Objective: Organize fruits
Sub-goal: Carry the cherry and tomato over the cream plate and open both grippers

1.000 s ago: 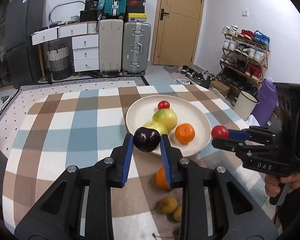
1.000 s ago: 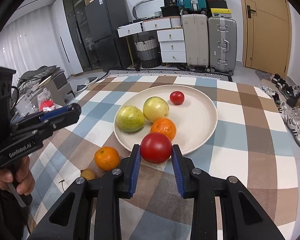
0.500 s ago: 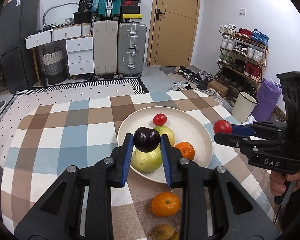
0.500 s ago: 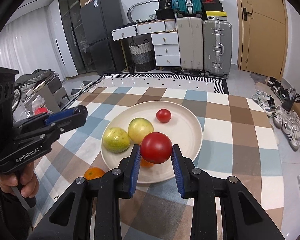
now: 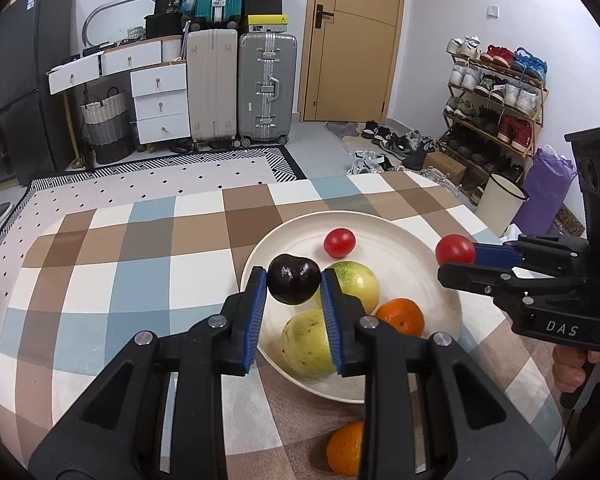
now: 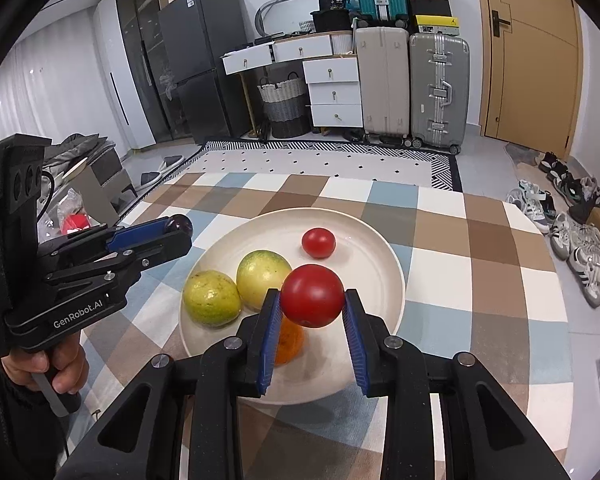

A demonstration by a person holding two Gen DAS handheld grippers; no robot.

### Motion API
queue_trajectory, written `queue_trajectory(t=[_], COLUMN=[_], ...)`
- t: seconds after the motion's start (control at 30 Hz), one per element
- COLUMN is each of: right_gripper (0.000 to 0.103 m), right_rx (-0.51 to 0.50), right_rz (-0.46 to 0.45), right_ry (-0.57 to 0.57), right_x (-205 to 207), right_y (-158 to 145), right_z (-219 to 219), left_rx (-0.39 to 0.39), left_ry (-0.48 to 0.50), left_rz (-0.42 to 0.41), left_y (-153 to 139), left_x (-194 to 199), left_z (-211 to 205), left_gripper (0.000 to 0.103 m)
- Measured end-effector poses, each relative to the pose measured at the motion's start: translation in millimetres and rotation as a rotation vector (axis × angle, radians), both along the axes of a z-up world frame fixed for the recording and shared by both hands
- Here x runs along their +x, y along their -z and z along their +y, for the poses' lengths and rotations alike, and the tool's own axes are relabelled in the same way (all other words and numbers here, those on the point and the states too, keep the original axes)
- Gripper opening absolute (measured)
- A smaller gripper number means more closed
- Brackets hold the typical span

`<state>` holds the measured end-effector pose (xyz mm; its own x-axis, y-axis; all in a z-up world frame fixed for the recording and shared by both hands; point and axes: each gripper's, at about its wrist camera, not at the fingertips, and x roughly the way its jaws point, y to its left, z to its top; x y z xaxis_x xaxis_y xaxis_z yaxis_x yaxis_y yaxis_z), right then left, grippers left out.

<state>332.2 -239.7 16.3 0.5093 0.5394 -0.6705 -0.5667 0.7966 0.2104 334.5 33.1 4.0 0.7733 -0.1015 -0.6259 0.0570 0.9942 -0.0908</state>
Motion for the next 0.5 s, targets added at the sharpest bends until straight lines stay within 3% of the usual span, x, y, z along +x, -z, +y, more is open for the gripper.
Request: queue_trajectory(t=[0.5], right_gripper=[0.031], right_rx=[-0.028], right_rz=[0.051], right_ry=[0.028], right_x=[19.2], right_y=[32.7], right_z=[0.1], left_rx=[0.007], left_ry=[-0.015], left_rz=[0.057], left_y=[29.7], left_x=[19.6], left_z=[8.0], left_gripper=[0.025])
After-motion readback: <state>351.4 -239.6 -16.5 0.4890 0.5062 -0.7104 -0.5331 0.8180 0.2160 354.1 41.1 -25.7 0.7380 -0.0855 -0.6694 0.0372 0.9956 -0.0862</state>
